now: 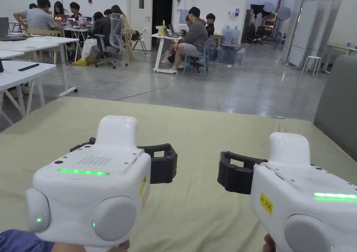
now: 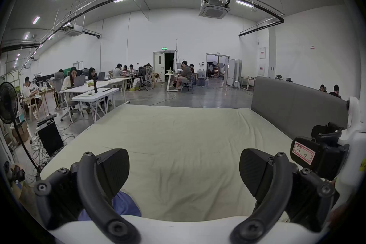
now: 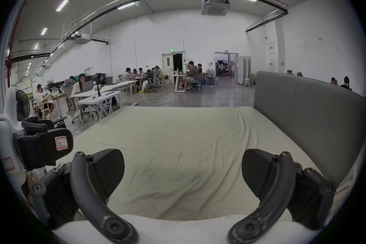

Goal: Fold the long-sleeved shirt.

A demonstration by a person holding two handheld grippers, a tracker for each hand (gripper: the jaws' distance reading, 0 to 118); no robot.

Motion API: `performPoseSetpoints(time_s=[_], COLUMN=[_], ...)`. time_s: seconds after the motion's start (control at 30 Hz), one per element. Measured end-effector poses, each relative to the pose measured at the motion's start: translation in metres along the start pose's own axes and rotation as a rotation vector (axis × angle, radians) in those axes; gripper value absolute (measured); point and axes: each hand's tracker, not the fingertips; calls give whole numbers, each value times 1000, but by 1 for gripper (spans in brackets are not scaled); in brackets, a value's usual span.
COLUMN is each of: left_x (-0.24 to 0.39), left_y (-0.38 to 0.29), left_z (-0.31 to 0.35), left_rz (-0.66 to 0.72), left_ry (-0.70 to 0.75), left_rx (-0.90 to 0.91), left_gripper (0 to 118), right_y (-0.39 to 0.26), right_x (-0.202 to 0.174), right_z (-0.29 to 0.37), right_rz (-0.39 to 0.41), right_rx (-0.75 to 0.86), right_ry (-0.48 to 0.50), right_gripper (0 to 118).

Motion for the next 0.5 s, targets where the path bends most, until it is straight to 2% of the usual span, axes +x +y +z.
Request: performPoseSetpoints(time_s=[0.5], left_x=[3], left_y=[-2], left_z=[3], left_rz=[-28], left_ry=[0], left_rx=[6], left_gripper=[113], right_y=[-1], right_x=[1], right_z=[0], right_rz=[-14], right_rx=[-7], right_ry=[-2], right_gripper=[118])
